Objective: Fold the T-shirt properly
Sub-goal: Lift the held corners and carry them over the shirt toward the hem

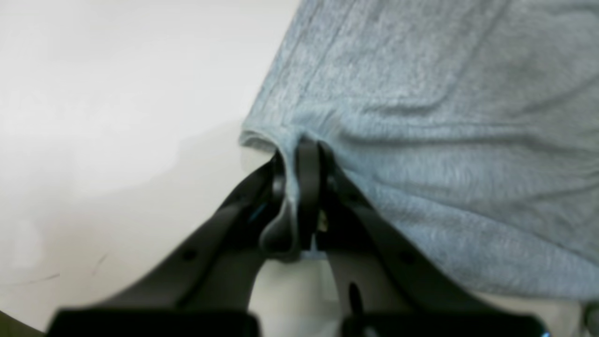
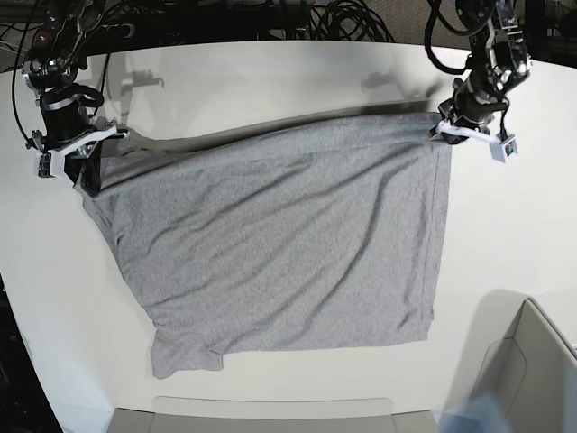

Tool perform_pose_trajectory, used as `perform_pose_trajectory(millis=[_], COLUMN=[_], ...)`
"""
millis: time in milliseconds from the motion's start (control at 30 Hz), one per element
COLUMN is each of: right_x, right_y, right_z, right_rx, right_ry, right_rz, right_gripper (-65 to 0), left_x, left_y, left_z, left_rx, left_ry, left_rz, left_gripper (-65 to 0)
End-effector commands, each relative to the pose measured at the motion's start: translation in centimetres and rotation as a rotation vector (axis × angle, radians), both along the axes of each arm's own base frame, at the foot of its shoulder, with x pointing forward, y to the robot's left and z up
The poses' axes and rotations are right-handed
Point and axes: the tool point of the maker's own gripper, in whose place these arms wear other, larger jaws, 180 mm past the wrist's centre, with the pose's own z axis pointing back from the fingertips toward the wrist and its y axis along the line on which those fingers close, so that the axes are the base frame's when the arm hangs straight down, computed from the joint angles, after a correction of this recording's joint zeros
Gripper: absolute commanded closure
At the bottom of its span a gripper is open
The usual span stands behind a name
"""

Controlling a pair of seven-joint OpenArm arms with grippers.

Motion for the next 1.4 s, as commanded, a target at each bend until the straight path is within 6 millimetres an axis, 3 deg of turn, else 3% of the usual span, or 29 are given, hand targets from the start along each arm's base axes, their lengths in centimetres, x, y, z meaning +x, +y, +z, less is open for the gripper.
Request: perform_pose_trajectory(millis=[0,300,367,667,967,1100,1367], right_x=[0.9,3.4,4.3,8.2,11.2,12.8,15.5], right_y=[-0.2,-1.3,-0.9,-0.8,0.2,-0.5,-1.6], right_z=[1.8,2.3,1.6,0.8,1.6,1.4,1.0], right_rx=[-0.025,-0.093,-0.115,-0.204,-0.249,-0.257,-0.268], right_ry=[-0.061,-0.024,0.01,0.047,0.035,0.053,0.049], right_rz=[0.009,0.008,0.052,0.074,0.105,0.089,0.069], right_gripper=[0.0,0.0,0.0,0.0,0.0,0.0,0.0], left_x=[1.3,4.4,5.5,9.7,13.0,14.4,16.9], left_y=[1.0,2.0,2.2,2.3,1.7,1.0,1.9], left_z=[1.2,3.2,3.6,1.1,2.9,2.3,2.1], left_rx=[0.06,0.116,0.129,0.115,0.107,0.095,0.125], left_ry=[-0.038,-0.098,-0.115,-0.037,-0.094,-0.073,-0.084], left_rz=[0.03,0.093,0.095,0.091,0.078,0.061,0.068], left_gripper=[0.0,0.0,0.0,0.0,0.0,0.0,0.0])
